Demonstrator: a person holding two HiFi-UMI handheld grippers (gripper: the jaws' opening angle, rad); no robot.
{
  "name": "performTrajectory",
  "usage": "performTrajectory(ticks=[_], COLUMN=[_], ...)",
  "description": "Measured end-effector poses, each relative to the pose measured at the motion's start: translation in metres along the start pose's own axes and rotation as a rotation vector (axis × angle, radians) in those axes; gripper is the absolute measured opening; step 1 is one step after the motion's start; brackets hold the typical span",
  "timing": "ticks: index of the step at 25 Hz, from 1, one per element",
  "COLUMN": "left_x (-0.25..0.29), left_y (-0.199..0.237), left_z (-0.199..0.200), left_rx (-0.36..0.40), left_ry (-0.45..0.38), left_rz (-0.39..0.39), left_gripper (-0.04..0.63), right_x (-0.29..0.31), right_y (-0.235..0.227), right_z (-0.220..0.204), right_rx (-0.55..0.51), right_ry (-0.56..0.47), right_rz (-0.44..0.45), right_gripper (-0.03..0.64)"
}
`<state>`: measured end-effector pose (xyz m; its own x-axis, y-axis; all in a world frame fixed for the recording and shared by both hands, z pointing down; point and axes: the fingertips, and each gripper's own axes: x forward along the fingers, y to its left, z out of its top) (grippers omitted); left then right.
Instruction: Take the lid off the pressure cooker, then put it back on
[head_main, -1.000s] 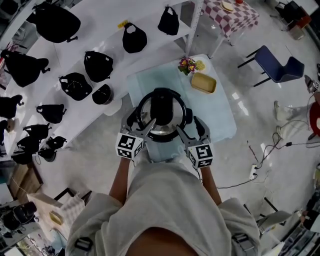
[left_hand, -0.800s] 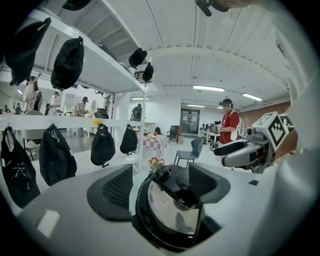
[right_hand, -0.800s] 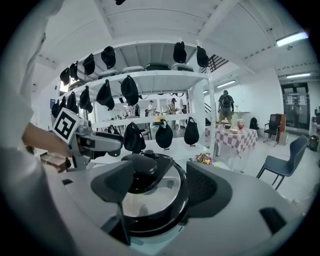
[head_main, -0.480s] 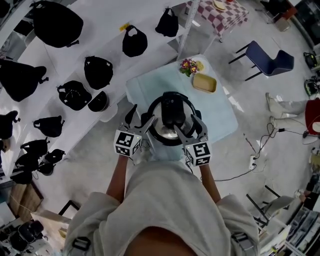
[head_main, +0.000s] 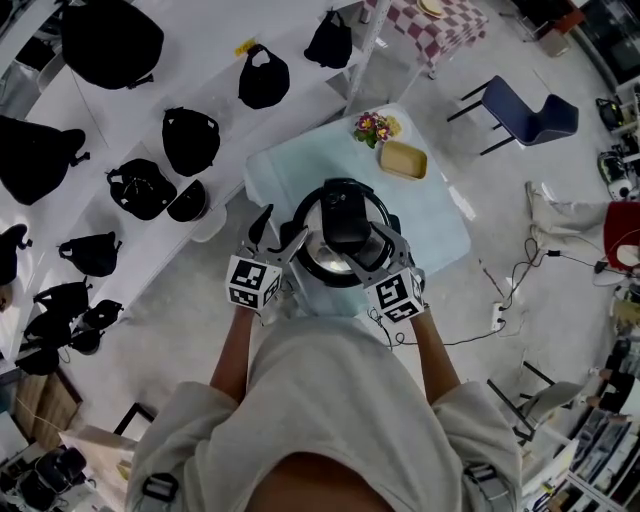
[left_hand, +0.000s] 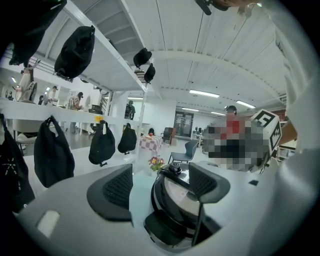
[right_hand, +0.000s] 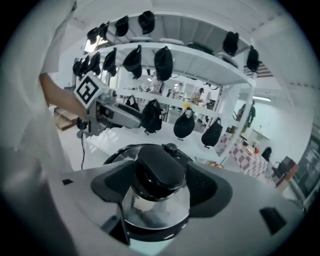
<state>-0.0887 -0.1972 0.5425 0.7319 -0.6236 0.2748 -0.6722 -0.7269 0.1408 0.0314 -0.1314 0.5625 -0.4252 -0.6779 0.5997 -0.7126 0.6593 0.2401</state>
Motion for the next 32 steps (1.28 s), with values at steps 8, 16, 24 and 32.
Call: performTrajectory(ticks=[8, 16, 24, 32], left_x=[-0.002, -0.008, -0.019, -0.029], left_y=[-0.002, -0.001, -0.001, 0.002], left_z=[0.0, 0.002, -0.004, -0.01], left_rx=[-0.007, -0.022, -0.037, -0.057], left_ry=[-0.004, -0.017, -0.021, -0.018], left_rz=[0.022, 0.034, 0.049, 0.069], left_gripper=[0.333, 0.331, 0.331, 0.331], right_x=[0.008, 0.018, 0.037, 0.047], right_y=[0.014, 0.01, 0.017, 0.023], right_z=[-0.019, -0.001, -0.001, -0.011], right_rx=[-0.468, -0.424, -0.388, -0.434], right_ry=[0.204, 0.252, 0.344, 0.433], right_rz=[0.217, 0.385, 0.551, 0.661], right_gripper=[0.318, 0.321, 0.321, 0.319])
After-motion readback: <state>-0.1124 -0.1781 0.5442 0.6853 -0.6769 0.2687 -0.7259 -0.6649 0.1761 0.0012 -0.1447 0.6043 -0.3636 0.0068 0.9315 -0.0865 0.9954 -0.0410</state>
